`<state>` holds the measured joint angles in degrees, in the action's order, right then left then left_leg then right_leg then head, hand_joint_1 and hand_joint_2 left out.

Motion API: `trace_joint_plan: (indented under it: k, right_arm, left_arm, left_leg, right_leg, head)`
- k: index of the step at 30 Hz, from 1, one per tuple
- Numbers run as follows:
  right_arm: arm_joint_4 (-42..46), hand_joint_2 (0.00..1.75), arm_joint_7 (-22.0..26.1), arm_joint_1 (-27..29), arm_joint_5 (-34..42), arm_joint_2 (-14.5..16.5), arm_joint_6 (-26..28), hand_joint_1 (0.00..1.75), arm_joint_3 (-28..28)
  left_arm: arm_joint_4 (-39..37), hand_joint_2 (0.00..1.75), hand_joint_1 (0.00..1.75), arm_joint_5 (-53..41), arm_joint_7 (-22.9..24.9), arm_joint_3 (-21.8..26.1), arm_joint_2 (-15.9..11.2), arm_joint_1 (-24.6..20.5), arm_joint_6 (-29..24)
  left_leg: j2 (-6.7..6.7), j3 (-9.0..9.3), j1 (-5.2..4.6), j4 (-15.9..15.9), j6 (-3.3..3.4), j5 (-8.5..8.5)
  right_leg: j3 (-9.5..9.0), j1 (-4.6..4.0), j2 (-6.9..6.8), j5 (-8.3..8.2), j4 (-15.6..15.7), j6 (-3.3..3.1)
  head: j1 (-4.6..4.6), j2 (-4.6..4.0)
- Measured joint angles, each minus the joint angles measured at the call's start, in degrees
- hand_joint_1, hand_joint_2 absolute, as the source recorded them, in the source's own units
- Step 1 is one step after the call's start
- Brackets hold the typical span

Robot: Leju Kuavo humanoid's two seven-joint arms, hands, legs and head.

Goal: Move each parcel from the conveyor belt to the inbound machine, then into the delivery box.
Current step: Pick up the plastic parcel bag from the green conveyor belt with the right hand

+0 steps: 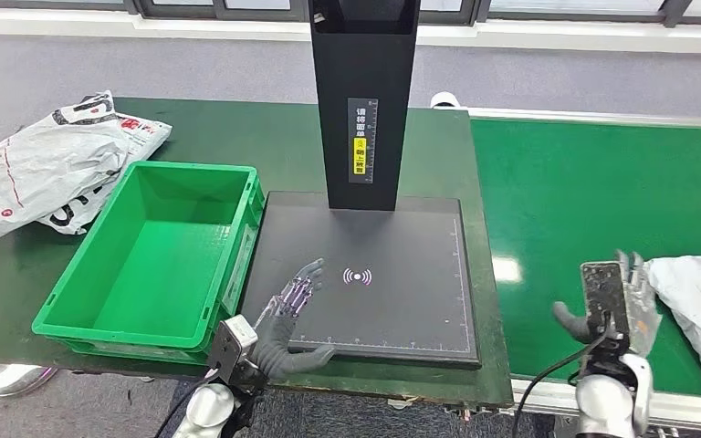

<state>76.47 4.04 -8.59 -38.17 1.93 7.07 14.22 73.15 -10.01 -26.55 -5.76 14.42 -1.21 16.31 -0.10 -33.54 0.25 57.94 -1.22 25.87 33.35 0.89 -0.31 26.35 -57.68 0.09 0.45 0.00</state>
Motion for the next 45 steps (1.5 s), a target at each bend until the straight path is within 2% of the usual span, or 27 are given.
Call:
trace_joint_plan:
  k: [4,8,14,17,22,26,29,39,45]
  right_arm:
    - [-12.13,1.75,-0.44,-8.85,-4.88,-6.45,0.77,0.0,5.41]
    - [-23.28,1.75,-1.39,-15.78,-7.7,-12.29,0.87,0.0,7.62]
    - [-32.58,1.75,-2.09,-20.36,-9.05,-16.83,0.42,0.0,7.94]
    - [-36.68,1.75,-3.15,-22.22,-11.26,-18.38,-2.63,0.0,7.87]
    - [-45.0,1.75,-3.82,-26.39,-15.73,-21.11,-13.43,0.0,6.2]
    - [-49.98,1.75,-1.81,-28.71,-17.2,-22.32,-20.72,0.0,4.19]
    - [-52.51,1.75,-1.39,-29.99,-17.82,-22.51,-23.3,0.0,2.45]
    - [-56.04,1.75,-2.42,-32.11,-18.09,-22.49,-24.02,0.0,0.11]
    - [-56.6,1.75,-5.22,-32.45,-18.14,-21.87,-21.99,0.0,0.1]
  left_arm:
    - [-1.59,1.75,0.0,0.87,-0.7,-0.01,-0.04,-1.14,0.05]
    - [-2.98,1.75,0.0,1.21,-1.13,-0.01,-0.16,-2.06,0.48]
    - [-4.31,1.75,0.0,1.32,-1.22,-0.01,-0.24,-2.87,0.59]
    - [-5.12,1.75,0.0,1.53,-1.45,-0.04,-0.32,-3.33,0.77]
    - [-7.27,1.75,0.0,1.88,-2.94,-0.37,-0.74,-4.63,1.03]
    - [-8.71,1.75,0.0,1.95,-3.91,-0.64,-1.23,-5.2,0.85]
    - [-9.14,1.75,0.0,2.01,-4.25,-0.64,-1.58,-5.23,0.51]
    - [-9.2,1.75,0.0,2.14,-4.26,-0.64,-2.3,-5.17,0.37]
    - [-9.2,1.75,0.0,2.11,-3.75,-0.64,-2.29,-5.19,-0.03]
  left_leg:
    - [0.01,-0.02,-0.11,0.03,0.15,-0.1]
    - [-0.04,-0.08,-0.12,0.08,0.21,-0.13]
    - [-0.04,-0.11,-0.12,0.08,0.21,-0.13]
    - [-0.04,-0.13,-0.12,0.08,0.21,-0.13]
    - [-0.05,-0.15,-0.12,0.08,0.26,-0.17]
    - [-0.07,-0.17,-0.12,0.08,0.32,-0.21]
    - [-0.07,-0.18,-0.12,0.08,0.32,-0.21]
    - [-0.17,-0.23,-0.12,0.08,0.33,-0.22]
    - [-0.18,-0.24,-0.12,0.08,0.34,-0.22]
  right_leg:
    - [0.03,0.12,0.02,-0.1,0.0,0.13]
    - [0.01,0.13,-0.02,-0.14,0.0,0.18]
    - [0.04,0.13,-0.02,-0.14,0.0,0.19]
    - [0.04,0.12,-0.02,-0.14,0.0,0.19]
    - [0.03,0.13,-0.02,-0.17,0.0,0.22]
    - [0.03,0.12,-0.07,-0.18,0.0,0.22]
    - [0.04,0.12,-0.07,-0.18,0.0,0.22]
    - [0.04,0.12,-0.15,-0.18,0.0,0.22]
    - [0.04,0.12,-0.16,-0.18,0.0,0.23]
  head:
    - [0.0,0.0]
    - [0.01,0.0]
    - [0.01,0.0]
    - [0.01,0.0]
    - [0.01,0.0]
    - [0.01,0.0]
    - [0.01,0.0]
    - [0.01,0.0]
    - [0.01,0.0]
